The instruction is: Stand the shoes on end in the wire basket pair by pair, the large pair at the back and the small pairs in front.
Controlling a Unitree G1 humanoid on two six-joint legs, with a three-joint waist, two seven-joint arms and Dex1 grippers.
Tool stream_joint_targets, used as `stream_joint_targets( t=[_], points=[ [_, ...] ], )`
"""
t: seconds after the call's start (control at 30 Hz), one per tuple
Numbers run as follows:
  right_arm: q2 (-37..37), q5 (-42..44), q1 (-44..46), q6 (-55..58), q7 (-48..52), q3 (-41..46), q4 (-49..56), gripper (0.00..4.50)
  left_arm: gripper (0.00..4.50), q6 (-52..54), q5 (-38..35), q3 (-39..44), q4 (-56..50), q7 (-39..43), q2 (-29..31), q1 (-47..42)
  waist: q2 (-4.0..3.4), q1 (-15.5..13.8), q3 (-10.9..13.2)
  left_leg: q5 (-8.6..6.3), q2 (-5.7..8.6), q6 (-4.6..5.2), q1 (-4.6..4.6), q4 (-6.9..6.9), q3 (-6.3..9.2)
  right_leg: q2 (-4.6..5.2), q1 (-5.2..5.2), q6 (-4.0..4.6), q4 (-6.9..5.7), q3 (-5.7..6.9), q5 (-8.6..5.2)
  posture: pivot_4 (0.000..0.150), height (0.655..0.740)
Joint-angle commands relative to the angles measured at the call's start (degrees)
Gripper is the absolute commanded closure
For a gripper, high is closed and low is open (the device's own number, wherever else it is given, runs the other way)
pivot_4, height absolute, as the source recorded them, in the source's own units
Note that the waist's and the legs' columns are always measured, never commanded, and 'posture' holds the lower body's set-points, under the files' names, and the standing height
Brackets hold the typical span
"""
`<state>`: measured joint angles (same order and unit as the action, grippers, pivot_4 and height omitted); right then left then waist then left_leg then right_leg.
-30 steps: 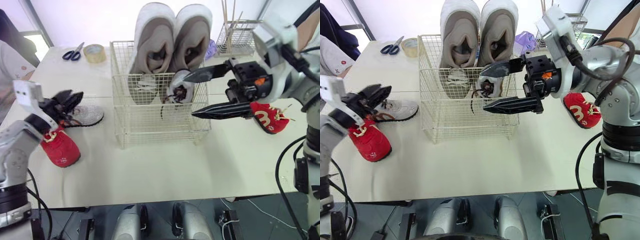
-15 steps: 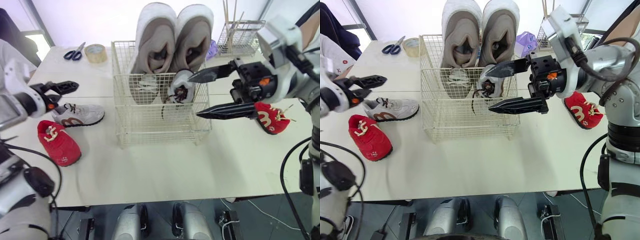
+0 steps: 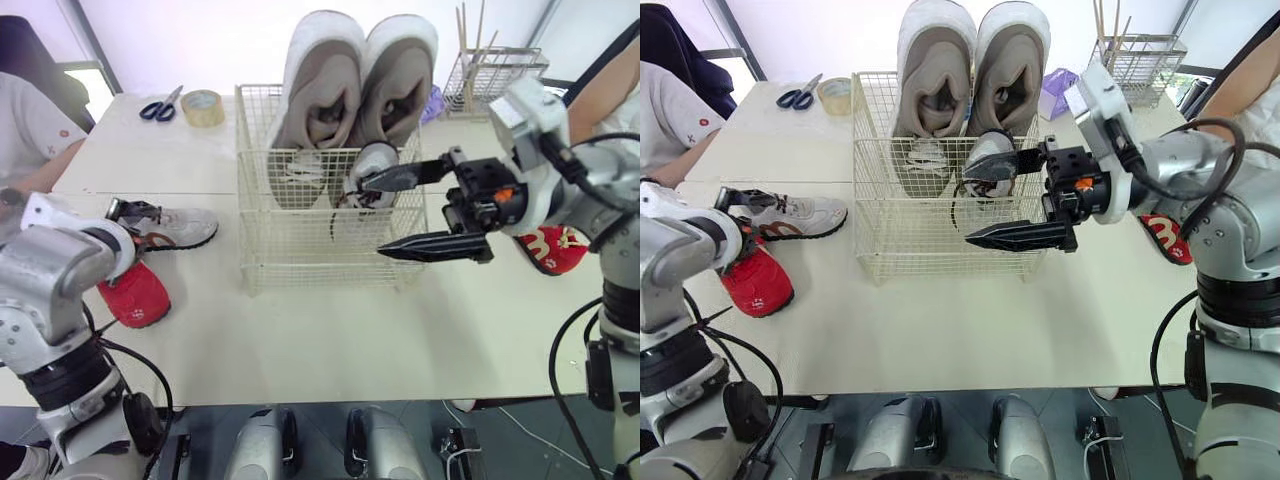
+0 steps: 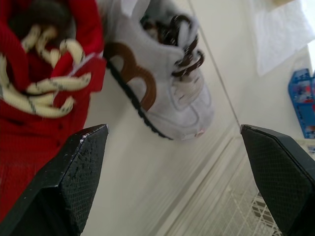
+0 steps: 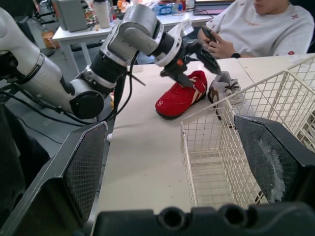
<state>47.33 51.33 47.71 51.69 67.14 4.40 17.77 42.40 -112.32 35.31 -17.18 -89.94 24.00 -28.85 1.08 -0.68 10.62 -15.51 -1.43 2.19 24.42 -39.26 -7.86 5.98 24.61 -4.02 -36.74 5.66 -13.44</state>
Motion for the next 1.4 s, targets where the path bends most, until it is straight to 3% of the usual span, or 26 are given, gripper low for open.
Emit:
stream_joint_targets(
  t=[0.03,0.27,0.4,0.53,0.7,0.73,0.9,1.13,1.27,1.4],
  points=[
    [-0.5,2.5,1.9,0.4,-3.6,3.5,1.4,0.00,0.04,-2.1,-0.7,-0.4,0.9,-1.1,1.8,0.0,0.00,0.0,0.0,0.02,-0.01,0.03,-0.01,0.00,0.00,-0.03,-0.01,0.00,0.00,0.00,0.00,0.150,0.7400],
    [-1.8,4.1,2.5,0.4,-7.6,3.8,1.2,0.00,0.04,-0.2,3.5,-5.1,19.7,13.5,8.5,0.6,-0.01,-0.1,0.0,0.05,-0.05,0.07,-0.05,0.02,-0.01,-0.19,-0.05,-0.08,0.00,0.03,0.04,0.150,0.7400],
    [-2.2,5.3,2.4,0.6,-8.7,4.2,1.8,0.00,0.04,-0.1,12.4,-7.7,33.5,25.2,10.4,-3.5,-0.19,-0.3,-0.2,0.13,-0.04,0.06,-0.23,0.01,0.01,-0.26,-0.24,-0.09,-0.05,0.07,0.04,0.150,0.7400],
    [-2.6,5.6,2.0,0.7,-9.9,4.2,2.5,0.00,1.63,0.2,19.6,-8.9,42.5,33.7,10.7,-9.1,-0.38,0.0,-0.3,0.12,-0.17,0.05,-0.43,0.05,0.00,-0.41,-0.31,-0.05,-0.16,0.13,0.01,0.150,0.7400],
    [-2.2,6.3,1.2,0.8,-10.8,4.7,3.3,0.00,4.24,2.5,24.0,-7.7,44.8,36.3,9.7,-11.8,-0.36,0.1,-0.3,0.18,-0.23,-0.04,-0.28,0.15,-0.02,-0.42,-0.11,-0.02,-0.19,0.08,-0.03,0.150,0.7400],
    [-2.1,6.4,1.2,0.8,-11.1,4.7,3.4,0.00,4.38,3.3,23.9,-7.1,44.0,35.9,9.6,-11.4,-0.36,0.1,-0.3,0.18,-0.23,-0.05,-0.24,0.15,-0.03,-0.41,-0.08,-0.03,-0.19,0.08,-0.02,0.150,0.7400],
    [-2.1,7.1,0.6,0.6,-11.8,5.0,3.9,0.00,4.38,9.7,20.6,-4.1,36.5,36.1,12.1,-7.9,-0.27,0.1,-0.2,0.17,-0.23,-0.03,-0.20,0.10,-0.02,-0.33,-0.08,-0.03,-0.15,0.06,-0.02,0.150,0.7400],
    [-2.3,6.9,0.5,0.1,-11.4,4.3,2.9,0.00,4.38,27.6,16.7,-4.1,27.0,57.3,27.0,-1.2,0.10,0.5,0.0,0.15,-0.25,-0.07,0.10,0.11,-0.04,-0.34,0.24,-0.02,-0.13,0.07,-0.02,0.150,0.7400],
    [-2.6,6.1,1.2,-0.4,-10.6,3.3,1.7,0.00,4.38,32.4,21.4,-2.9,25.1,71.0,36.3,4.7,0.06,0.8,0.0,0.05,-0.23,-0.25,0.09,0.21,-0.06,-0.29,0.29,0.00,-0.07,0.06,-0.03,0.150,0.7400],
    [-2.4,5.1,1.9,-1.0,-9.4,2.9,0.3,0.00,4.38,31.4,28.1,-4.1,20.8,84.6,41.1,6.4,0.08,0.7,0.0,0.04,-0.23,-0.28,0.18,0.26,-0.05,-0.23,0.49,0.18,-0.06,0.07,-0.12,0.150,0.7400]
  ],
)
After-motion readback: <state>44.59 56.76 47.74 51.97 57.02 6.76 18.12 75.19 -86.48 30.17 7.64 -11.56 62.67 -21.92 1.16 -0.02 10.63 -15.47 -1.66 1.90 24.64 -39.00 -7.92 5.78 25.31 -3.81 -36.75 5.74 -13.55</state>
